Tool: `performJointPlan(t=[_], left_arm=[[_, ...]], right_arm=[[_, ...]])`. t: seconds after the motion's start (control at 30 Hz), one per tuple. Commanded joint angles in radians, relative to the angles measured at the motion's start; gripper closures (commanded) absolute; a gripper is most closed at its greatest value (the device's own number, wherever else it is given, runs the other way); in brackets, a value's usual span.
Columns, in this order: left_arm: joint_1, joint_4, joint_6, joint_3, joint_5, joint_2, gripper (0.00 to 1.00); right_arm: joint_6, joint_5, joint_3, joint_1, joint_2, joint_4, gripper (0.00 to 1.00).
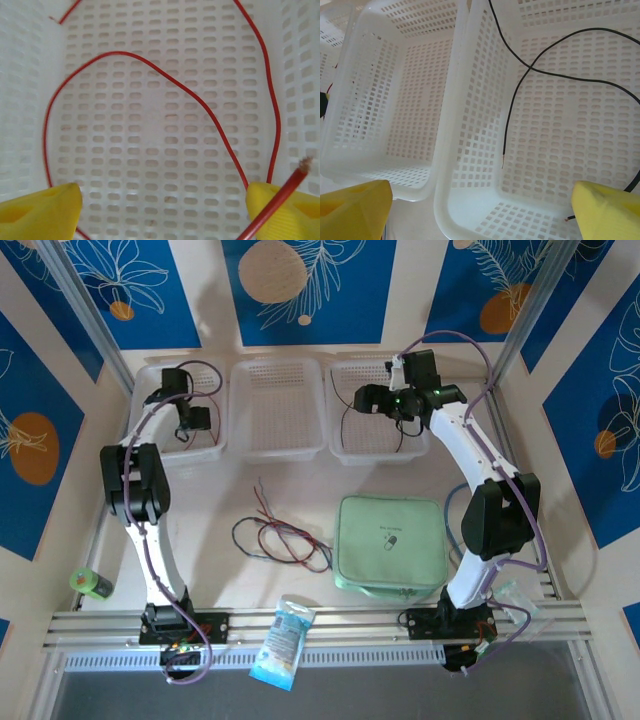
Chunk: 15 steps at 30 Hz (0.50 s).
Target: Untangle the cables
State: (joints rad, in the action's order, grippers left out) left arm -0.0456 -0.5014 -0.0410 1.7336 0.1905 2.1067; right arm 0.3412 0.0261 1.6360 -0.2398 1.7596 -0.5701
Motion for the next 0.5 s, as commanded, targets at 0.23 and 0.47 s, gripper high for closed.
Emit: performJointPlan(t=[0.23,0.47], left_arm=[[0.065,-0.005,0.039,-0.006,0.038,-0.290,0.00],[0.147,-0.136,-0.022,-0.076,-0.042,-0.462,0.01]], right_arm=[[-0.011,-0.012,-0.001,-0.056,-0.049,-0.030,0.07],[0.006,-0.001,-0.080,-0.118,-0.090,-0.022,0.08]])
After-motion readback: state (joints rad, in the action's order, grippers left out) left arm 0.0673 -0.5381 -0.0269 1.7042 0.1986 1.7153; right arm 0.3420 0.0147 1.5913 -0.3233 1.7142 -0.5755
